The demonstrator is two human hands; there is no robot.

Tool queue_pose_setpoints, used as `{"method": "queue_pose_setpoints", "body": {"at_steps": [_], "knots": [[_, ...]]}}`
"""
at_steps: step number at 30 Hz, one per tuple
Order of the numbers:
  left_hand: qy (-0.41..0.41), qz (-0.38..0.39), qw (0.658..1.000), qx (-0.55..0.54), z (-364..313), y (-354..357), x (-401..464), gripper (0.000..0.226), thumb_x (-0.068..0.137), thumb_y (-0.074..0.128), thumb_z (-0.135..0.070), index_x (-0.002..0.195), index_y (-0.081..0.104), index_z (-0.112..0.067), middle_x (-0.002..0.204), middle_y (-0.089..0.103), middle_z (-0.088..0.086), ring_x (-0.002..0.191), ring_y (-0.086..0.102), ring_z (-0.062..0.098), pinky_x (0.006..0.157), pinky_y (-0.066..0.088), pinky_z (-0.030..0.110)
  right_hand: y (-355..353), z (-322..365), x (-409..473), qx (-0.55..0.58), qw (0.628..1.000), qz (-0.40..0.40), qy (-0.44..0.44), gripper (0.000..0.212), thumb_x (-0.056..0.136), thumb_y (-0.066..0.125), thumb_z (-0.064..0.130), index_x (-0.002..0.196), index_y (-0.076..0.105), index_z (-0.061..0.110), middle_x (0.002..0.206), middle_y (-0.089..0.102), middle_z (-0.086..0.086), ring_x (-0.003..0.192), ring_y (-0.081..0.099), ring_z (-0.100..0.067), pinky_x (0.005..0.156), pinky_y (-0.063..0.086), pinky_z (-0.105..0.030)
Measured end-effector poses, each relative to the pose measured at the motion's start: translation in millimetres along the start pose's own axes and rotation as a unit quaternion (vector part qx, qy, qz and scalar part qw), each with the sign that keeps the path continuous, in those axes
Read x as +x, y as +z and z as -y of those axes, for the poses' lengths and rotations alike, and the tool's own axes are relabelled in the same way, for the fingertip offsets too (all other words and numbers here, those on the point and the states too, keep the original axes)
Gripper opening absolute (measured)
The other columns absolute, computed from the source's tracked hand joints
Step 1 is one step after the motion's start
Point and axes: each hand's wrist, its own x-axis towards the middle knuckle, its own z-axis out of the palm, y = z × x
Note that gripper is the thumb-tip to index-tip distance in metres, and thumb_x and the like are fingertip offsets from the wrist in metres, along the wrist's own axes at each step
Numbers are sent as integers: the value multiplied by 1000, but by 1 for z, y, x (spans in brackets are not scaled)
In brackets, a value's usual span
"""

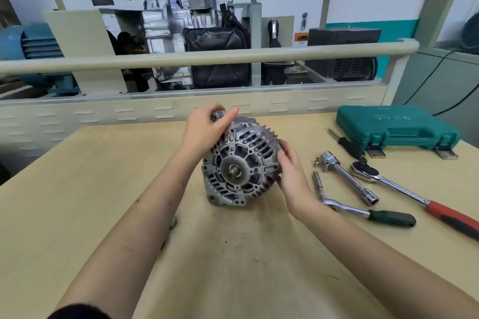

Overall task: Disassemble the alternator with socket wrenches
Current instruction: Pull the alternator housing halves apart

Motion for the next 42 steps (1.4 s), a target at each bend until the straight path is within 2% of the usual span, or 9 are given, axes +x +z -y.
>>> {"method": "queue_pose_setpoints", "body": {"at_steps": [3, 7, 11, 13, 16, 18, 22, 33, 42], "knots": [[105, 0, 994, 26, -13, 2, -17, 28, 90, 55, -26, 66, 47, -16, 60, 42, -10, 60, 43, 13, 57, 25, 26, -21, -14, -39, -99, 993, 40, -39, 46, 98, 37, 31, 142, 23, 34, 119, 38, 35, 119, 34, 6, 100, 29, -12], [171, 8, 985, 19, -40, 7, -45, 22, 85, 54, -17, 70, 50, -2, 70, 41, 5, 62, 41, 20, 57, 29, 32, -44, 0, -56, -146, 988, 34, -22, 33, 95, 46, 29, 127, 41, 31, 121, 50, 20, 97, 48, 19, 85, 31, 1], [262, 17, 964, 45, -71, 18, -74, 30, 80, 45, -22, 57, 45, -3, 55, 40, 5, 54, 34, 17, 50, 25, 29, -44, 34, -31, -201, 979, 26, 34, 66, 88, 49, 47, 143, 26, 17, 144, 37, -2, 126, 41, -15, 97, 32, -25], [277, 11, 958, 68, -79, 27, -85, 27, 78, 48, -18, 55, 44, -5, 51, 44, 8, 54, 34, 17, 54, 24, 25, -39, 50, -18, -256, 965, 48, 43, 58, 90, 49, 37, 140, 30, 16, 143, 37, -10, 124, 43, -24, 98, 36, -30], [230, -5, 970, 85, -87, 37, -88, 25, 80, 55, -14, 60, 53, 1, 57, 53, 12, 58, 47, 25, 58, 30, 28, -37, 72, -5, -373, 927, 42, 6, 59, 91, 47, 39, 144, 27, 22, 148, 26, -13, 130, 36, -32, 100, 34, -34], [218, -20, 973, 75, -87, 38, -89, 19, 77, 60, -8, 62, 54, 2, 58, 54, 14, 58, 50, 25, 60, 31, 28, -33, 85, -2, -358, 930, 79, -28, 55, 90, 50, 43, 138, 38, 20, 140, 42, -7, 126, 43, -24, 91, 36, -28], [165, -24, 986, 8, -81, 32, -93, 15, 80, 60, -5, 70, 56, 5, 67, 58, 17, 69, 51, 30, 65, 33, 31, -11, 94, 12, -347, 929, 98, -77, 32, 86, 56, 47, 77, 55, 16, 73, 57, 2, 70, 54, -12, 62, 38, -26], [30, -48, 990, -128, -84, 32, -94, 19, 79, 58, -6, 66, 50, 4, 63, 53, 14, 70, 48, 30, 63, 31, 32, 26, 87, 45, -586, 798, -11, -144, 36, 82, 53, 42, 61, 42, 17, 62, 45, 3, 72, 51, -22, 50, 31, -26], [-9, -87, 993, -86, -96, 29, -103, 26, 82, 53, -9, 62, 50, 7, 62, 53, 19, 67, 48, 31, 68, 39, 45, 17, 87, 63, -575, 801, 23, -165, 42, 82, 55, 50, 60, 45, 15, 59, 47, 2, 59, 46, -17, 56, 33, -28]]}}
